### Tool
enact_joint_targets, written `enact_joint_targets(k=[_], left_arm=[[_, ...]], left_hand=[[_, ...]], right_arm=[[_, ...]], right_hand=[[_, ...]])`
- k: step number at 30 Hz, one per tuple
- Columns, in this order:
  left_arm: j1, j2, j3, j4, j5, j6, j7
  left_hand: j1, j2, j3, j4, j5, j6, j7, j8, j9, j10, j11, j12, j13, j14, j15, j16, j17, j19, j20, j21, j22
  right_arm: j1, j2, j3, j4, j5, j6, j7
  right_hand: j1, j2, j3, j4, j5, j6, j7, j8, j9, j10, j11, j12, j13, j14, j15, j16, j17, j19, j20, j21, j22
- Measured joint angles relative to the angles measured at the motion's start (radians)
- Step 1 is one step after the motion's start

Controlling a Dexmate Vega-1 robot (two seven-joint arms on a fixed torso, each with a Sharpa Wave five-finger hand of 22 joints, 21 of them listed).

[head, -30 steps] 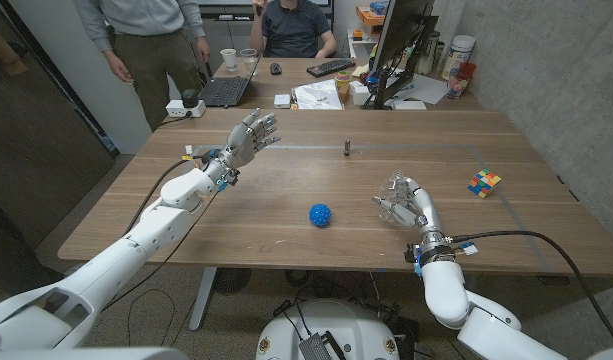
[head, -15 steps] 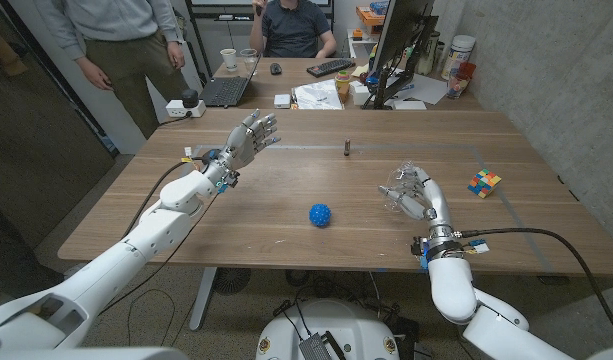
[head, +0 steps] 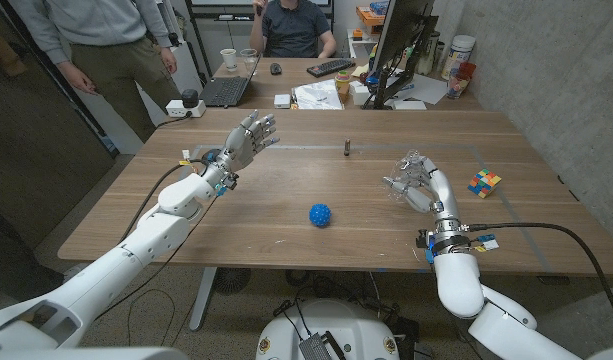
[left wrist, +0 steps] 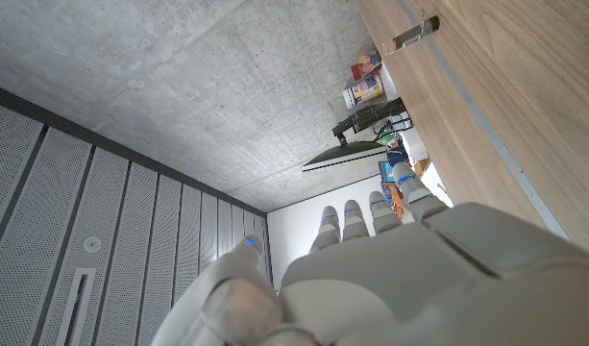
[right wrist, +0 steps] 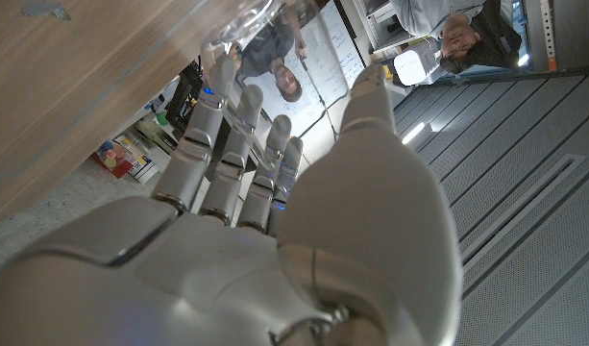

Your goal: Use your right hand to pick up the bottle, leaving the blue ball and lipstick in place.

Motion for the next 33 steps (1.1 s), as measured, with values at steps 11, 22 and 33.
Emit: enact_joint_targets(k=[11, 22, 33], left_arm=[[0.026, 0.007, -0.010, -0.021, -0.004, -0.013, 0.015], [0.042, 0.011, -0.016, -0.032, -0.007, -0.020, 0.025], [0.055, 0.013, -0.021, -0.043, -0.009, -0.026, 0.032]], left_hand=[[0.000, 0.000, -0.004, 0.004, 0.001, 0.000, 0.000, 0.000, 0.000, 0.000, 0.000, 0.000, 0.000, 0.000, 0.000, 0.000, 0.000, 0.000, 0.000, 0.000, 0.000], [0.000, 0.000, -0.008, 0.000, 0.004, 0.000, 0.000, 0.000, 0.000, 0.000, 0.000, 0.000, 0.000, 0.000, 0.000, 0.000, 0.000, 0.000, 0.000, 0.000, 0.000], [0.000, 0.000, -0.015, 0.001, 0.004, 0.000, 0.000, 0.000, 0.000, 0.000, 0.000, 0.000, 0.000, 0.000, 0.000, 0.000, 0.000, 0.000, 0.000, 0.000, 0.000]], right_arm=[[-0.007, 0.013, 0.048, -0.016, -0.034, 0.015, 0.033], [-0.012, 0.017, 0.095, -0.033, -0.055, 0.019, 0.073], [-0.012, 0.030, 0.133, -0.041, -0.070, 0.034, 0.109]], right_hand=[[0.006, -0.006, 0.000, 0.000, -0.008, 0.000, 0.000, 0.042, 0.034, 0.004, 0.004, 0.022, 0.000, 0.011, 0.010, 0.011, 0.001, 0.000, 0.000, 0.033, -0.001], [0.006, -0.006, -0.002, 0.002, -0.009, 0.000, 0.000, 0.055, 0.036, 0.014, 0.014, 0.037, 0.000, 0.011, 0.011, 0.017, 0.034, 0.004, 0.004, 0.052, 0.004], [0.006, -0.006, -0.003, 0.003, -0.016, 0.000, 0.000, 0.069, 0.034, 0.019, 0.019, 0.041, 0.000, 0.011, 0.011, 0.023, 0.035, 0.009, 0.009, 0.081, 0.004]])
